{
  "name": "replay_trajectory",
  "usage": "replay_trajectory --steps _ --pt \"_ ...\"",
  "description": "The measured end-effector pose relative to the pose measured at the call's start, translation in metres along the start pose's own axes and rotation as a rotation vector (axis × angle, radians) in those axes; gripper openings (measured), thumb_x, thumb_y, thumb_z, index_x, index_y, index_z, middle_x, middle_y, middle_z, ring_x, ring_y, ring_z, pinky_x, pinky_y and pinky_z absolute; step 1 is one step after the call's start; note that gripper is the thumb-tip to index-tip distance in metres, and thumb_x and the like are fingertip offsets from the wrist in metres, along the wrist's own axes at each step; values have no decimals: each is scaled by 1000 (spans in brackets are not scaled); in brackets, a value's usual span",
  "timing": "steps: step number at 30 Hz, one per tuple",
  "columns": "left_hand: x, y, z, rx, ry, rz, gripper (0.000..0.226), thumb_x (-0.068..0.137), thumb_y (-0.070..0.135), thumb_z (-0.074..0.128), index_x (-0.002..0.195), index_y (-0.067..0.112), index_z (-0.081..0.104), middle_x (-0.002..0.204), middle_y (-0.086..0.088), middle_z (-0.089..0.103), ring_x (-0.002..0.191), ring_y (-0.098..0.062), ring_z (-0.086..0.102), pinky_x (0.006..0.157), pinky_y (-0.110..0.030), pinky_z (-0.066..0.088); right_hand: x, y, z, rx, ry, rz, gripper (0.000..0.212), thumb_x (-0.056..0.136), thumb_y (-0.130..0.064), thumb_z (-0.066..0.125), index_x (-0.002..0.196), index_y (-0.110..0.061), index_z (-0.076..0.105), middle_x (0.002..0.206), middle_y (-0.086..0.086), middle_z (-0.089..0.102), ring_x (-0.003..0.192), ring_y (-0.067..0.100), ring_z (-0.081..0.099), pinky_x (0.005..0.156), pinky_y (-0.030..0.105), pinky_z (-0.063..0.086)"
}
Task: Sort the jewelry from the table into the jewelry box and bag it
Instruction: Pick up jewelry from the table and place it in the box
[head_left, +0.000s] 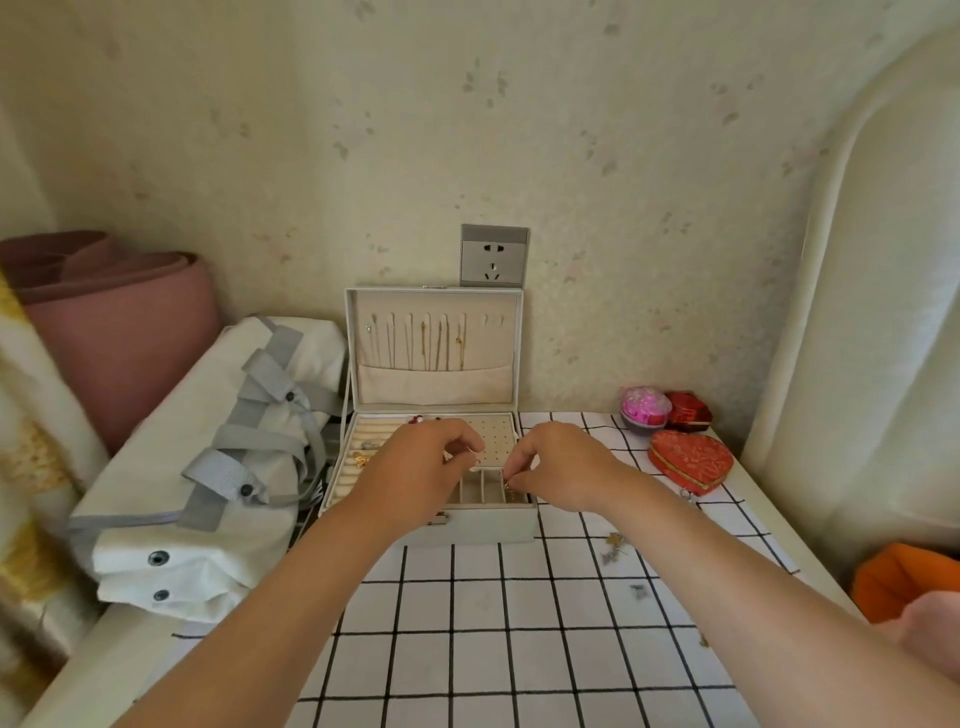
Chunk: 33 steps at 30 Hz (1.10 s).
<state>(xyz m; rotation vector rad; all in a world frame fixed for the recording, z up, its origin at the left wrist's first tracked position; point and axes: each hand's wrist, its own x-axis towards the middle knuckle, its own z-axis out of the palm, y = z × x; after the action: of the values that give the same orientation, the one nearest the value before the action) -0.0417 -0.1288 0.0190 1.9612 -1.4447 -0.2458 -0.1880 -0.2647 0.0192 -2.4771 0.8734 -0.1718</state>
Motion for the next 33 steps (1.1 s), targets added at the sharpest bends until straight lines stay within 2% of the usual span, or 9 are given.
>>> replay_trajectory --steps 8,12,15,17,19,22,24,29,33 --pt "-1 3 15 -132 -9 -50 14 92 18 65 89 31 69 83 18 65 77 4 58 68 -9 41 -1 -1 -2 124 -7 -21 15 87 -20 68 89 -32 77 94 -17 71 92 0 64 87 24 51" --pt "2 6 20 -227 58 -127 6 90 21 68 89 25 72 81 9 68 75 -5 61 63 -13 43 -1 -4 -4 404 -7 3 11 89 -21 70 93 -21 80 63 -25 66 56 -13 56 56 5 39" --pt "5 5 20 -293 86 -202 3 89 23 70 89 24 72 83 3 70 74 -15 65 58 -23 51 -1 -3 -3 435 -6 5 9 85 -24 77 92 -18 81 69 -18 70 51 -13 55 55 7 38" --pt "5 4 20 -266 71 -188 2 89 24 69 89 26 71 85 5 69 76 -13 65 55 -21 50 1 -2 -1 447 -3 13 7 86 -23 77 90 -18 80 69 -17 70 51 -12 55 55 9 39" --pt "4 0 20 -76 42 -101 4 91 28 66 92 30 69 90 13 67 83 -7 61 65 -18 49 1 -1 3 393 4 0 3 87 -24 76 85 -23 78 69 -17 70 60 -9 60 60 12 45" --pt "0 -8 19 200 16 21 18 92 37 62 109 33 66 108 14 61 99 -10 53 85 -30 49 3 2 13 119 -9 -37 7 86 -30 72 80 -30 75 78 -14 69 76 3 64 74 26 53" --pt "-2 -14 20 326 -31 80 33 90 45 59 121 32 61 118 10 57 113 -13 46 93 -32 42 3 1 17 14 -21 -53 9 88 -31 69 82 -30 75 77 -15 65 75 4 60 70 25 50" --pt "-5 -21 23 399 -149 116 46 89 50 57 131 33 54 124 8 51 115 -15 41 95 -33 40 4 -3 21 -212 10 -147 17 92 -31 60 82 -32 74 83 -10 63 77 10 59 59 22 39" --pt "-5 -21 24 422 -159 139 46 90 49 56 133 32 54 125 7 51 115 -15 43 95 -35 43 -1 -1 16 -168 -18 -142 20 92 -29 59 84 -28 76 83 -8 67 78 12 62 68 30 50"
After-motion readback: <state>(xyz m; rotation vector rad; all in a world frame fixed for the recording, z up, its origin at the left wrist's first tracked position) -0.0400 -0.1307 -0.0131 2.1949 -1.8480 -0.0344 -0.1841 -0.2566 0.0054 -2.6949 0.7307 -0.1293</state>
